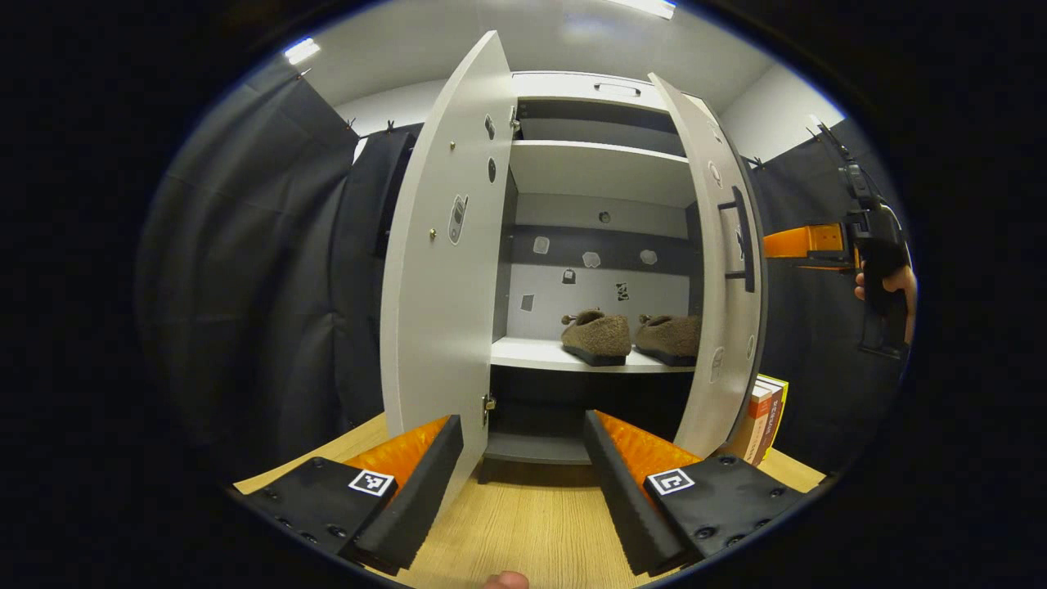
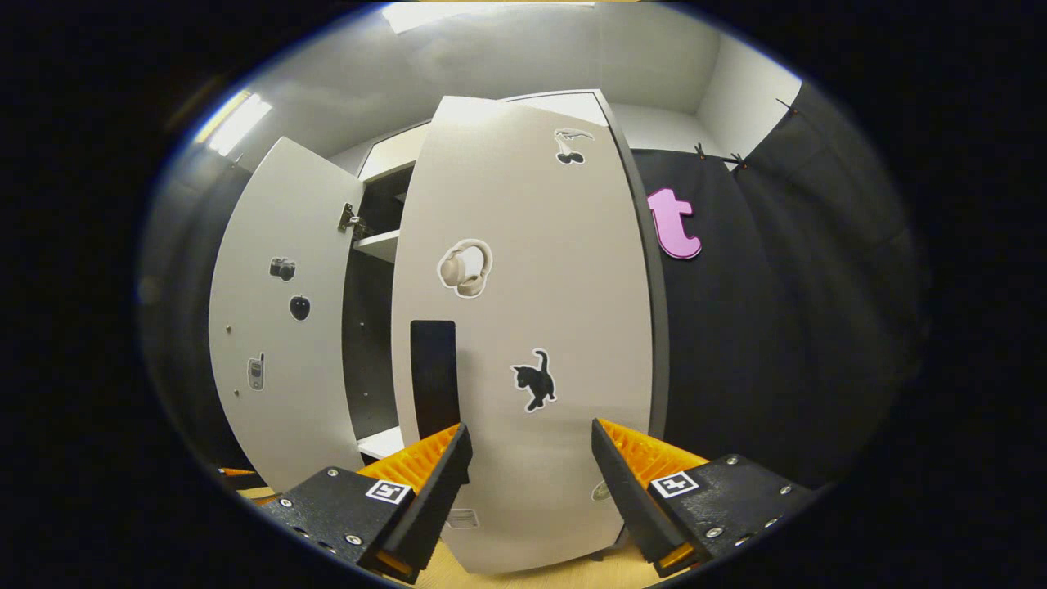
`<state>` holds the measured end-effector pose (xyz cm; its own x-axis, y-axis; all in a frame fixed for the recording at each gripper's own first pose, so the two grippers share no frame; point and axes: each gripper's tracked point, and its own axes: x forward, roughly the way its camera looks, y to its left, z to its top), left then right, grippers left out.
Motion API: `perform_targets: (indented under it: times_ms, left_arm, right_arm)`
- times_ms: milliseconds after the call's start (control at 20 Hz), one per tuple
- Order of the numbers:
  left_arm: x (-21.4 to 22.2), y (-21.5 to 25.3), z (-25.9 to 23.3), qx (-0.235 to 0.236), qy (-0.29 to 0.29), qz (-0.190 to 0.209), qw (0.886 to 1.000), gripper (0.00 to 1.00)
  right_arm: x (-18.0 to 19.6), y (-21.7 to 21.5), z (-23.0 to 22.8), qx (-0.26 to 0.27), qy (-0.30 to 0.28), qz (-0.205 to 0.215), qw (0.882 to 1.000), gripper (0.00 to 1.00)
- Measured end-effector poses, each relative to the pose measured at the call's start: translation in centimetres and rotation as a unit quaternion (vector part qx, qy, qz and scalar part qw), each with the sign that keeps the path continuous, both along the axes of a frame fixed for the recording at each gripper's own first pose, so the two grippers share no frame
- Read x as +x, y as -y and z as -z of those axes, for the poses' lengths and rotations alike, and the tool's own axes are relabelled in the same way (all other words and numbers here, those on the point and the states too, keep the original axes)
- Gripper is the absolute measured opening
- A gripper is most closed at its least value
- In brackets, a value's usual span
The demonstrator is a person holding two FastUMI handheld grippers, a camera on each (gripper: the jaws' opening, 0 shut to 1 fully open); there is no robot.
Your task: Grab one shoe with the right hand and put it into the shoe cabinet, grab the other shoe with the left hand and put it into the shoe cabinet; then close the right door with the right hand and the left door with the left hand.
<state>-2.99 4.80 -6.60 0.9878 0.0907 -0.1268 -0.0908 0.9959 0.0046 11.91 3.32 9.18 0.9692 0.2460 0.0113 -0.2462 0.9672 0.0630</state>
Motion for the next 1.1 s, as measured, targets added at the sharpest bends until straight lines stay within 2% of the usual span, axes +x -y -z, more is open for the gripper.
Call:
perform_targets:
  times_ms: [300,350,550,900,1100]
  left_arm:
    - [-0.3,-1.4,-0.3,0.002,0.002,-0.015,1.000,0.97]
    - [-0.4,-1.5,-0.5,0.003,0.004,-0.016,1.000,0.94]
    - [-0.5,-1.7,-0.7,0.007,0.009,-0.019,1.000,0.97]
    - [-0.4,-1.2,-0.8,0.006,0.008,-0.009,1.000,0.97]
    - [-0.4,-0.8,-0.9,-0.005,0.007,-0.006,1.000,0.94]
  right_arm:
    - [2.1,-2.2,0.1,0.003,0.001,-0.005,1.000,0.91]
    - [2.7,-2.6,0.1,0.003,-0.001,-0.006,1.000,0.91]
    - [5.0,-4.2,0.2,-0.003,-0.010,0.002,1.000,0.91]
    - [7.9,-5.5,0.5,-0.027,-0.005,0.017,0.999,0.91]
    - [9.2,-5.6,1.0,-0.009,-0.015,0.016,1.000,0.91]
